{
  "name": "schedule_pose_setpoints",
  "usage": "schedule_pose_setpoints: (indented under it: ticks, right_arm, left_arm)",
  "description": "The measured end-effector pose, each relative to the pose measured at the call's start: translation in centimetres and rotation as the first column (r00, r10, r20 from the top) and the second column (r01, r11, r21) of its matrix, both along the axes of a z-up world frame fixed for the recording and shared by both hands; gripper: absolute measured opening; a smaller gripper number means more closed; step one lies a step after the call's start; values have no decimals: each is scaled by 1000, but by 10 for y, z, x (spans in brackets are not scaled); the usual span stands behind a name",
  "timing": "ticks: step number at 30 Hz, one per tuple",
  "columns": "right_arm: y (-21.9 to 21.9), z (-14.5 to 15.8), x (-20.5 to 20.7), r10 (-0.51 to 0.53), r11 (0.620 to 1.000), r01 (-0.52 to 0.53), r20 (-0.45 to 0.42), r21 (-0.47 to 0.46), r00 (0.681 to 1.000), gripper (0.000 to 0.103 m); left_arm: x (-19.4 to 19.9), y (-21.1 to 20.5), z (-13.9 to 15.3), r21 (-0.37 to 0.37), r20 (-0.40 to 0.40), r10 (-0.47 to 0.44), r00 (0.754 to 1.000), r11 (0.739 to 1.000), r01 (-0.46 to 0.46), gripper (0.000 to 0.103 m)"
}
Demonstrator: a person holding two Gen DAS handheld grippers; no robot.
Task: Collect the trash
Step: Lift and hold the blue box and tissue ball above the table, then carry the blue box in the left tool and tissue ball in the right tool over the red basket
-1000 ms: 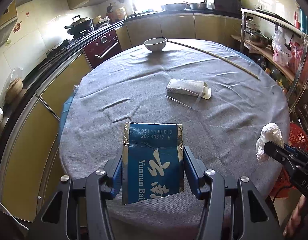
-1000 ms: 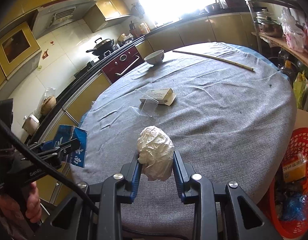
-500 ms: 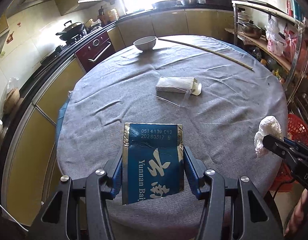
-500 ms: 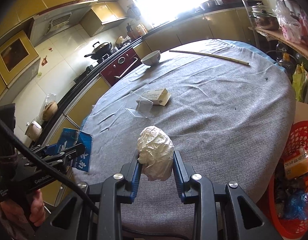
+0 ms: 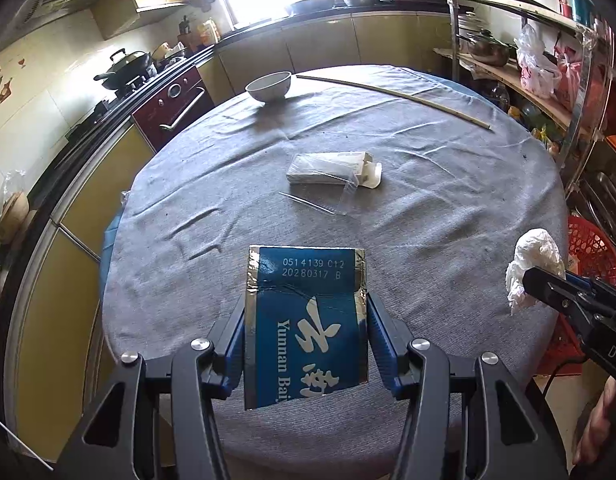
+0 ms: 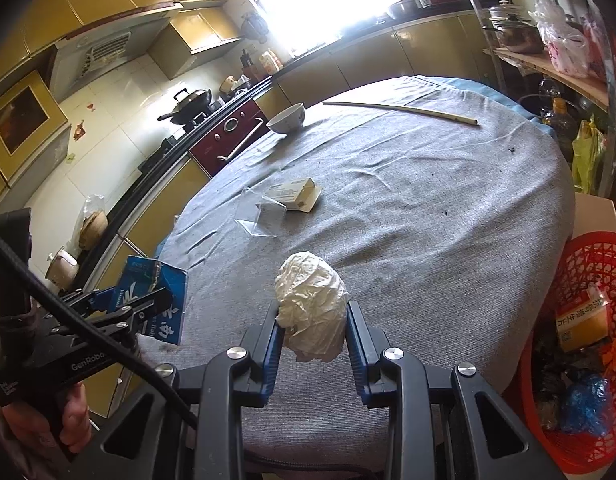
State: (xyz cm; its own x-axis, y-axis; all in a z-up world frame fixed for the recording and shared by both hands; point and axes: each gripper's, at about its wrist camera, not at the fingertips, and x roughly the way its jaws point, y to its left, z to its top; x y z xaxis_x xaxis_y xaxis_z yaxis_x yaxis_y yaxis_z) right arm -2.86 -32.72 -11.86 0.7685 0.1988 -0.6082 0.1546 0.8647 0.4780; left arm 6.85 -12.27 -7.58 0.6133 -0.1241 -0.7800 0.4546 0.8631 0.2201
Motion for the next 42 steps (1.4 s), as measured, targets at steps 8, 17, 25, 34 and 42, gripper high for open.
schedule_pose_setpoints:
  ticks: [8,17,25,34,42]
  right_arm:
    - [-4,-3,-2,-2,1000,2,-9,-2,1000,33]
    - [-15,-4,-9,-20,1000,20,-10,6,1000,33]
    - [-25,-5,-18,-46,999,46,-5,19,999,33]
    - [-39,-3,-30,-82,996,82,3,31,997,33]
    - [-56,-3,-42,-129,991,129,5,36,992,33]
  left_arm:
    - [-2,-11,-4,7,-8,-22,1000,1000,22,56]
    - [-7,-25,-5,14,-12,-46,999,999,46,56]
    - [-14,-41,-4,28,-3,-87,996,996,87,56]
    - [-27,-63,-2,40,12,-149,989,988,148,56]
    - [-40,-87,-2,47,20,-224,974,974,223,56]
